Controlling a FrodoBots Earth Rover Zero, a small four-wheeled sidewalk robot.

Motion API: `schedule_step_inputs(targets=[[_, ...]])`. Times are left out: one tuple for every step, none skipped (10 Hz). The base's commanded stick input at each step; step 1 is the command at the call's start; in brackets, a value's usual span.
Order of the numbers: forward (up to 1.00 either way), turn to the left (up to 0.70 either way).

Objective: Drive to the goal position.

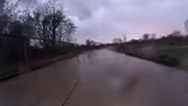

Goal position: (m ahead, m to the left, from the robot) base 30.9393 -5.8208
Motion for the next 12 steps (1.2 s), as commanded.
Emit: schedule_step_inputs(targets=[[0.7, 0.0], [0.7, 0.0], [0.7, 0.0], [0.7, 0.0], [0.7, 0.0], [0.7, 0.0], [0.7, 0.0], [0.7, 0.0], [0.7, 0.0], [0.7, 0.0], [0.7, 0.0], [0.7, 0.0]])
